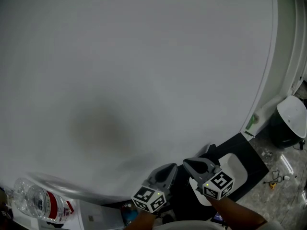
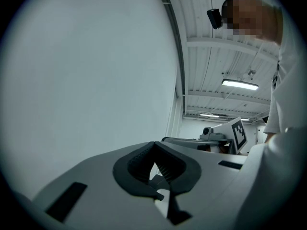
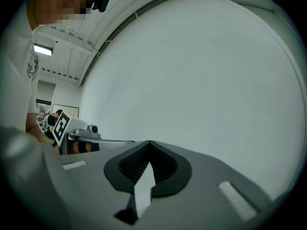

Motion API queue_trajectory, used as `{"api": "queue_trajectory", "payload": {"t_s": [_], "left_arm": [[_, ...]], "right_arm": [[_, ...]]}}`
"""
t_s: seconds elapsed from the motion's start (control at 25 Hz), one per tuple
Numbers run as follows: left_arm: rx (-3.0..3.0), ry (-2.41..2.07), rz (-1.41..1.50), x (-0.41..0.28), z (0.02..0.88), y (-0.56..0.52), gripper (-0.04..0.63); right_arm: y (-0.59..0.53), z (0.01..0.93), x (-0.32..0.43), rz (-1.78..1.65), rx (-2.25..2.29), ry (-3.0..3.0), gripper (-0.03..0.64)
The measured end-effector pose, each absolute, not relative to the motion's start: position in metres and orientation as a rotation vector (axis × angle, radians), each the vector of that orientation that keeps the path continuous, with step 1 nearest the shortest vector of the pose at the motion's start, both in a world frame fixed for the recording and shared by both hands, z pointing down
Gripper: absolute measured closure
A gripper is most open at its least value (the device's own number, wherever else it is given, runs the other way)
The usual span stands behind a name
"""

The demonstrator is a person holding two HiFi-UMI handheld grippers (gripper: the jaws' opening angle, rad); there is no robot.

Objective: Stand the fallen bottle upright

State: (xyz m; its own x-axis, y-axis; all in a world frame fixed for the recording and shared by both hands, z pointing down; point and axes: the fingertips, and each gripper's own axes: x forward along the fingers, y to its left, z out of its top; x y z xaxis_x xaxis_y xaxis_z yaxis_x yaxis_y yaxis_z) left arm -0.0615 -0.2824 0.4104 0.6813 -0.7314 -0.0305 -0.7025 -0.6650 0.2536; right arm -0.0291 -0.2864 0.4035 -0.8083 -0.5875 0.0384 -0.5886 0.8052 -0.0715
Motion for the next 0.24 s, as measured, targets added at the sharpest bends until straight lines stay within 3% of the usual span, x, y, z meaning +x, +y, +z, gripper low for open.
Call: {"api": "queue_trajectory", "payload": {"t_s": [0.24], "left_arm": [[2.675, -1.158, -0.196, -0.0611, 0.4104, -0.284, 0.589]], "right_arm": [[-0.287, 0.4038, -0.0281, 0.137, 0.97, -2.976, 0.615]]}}
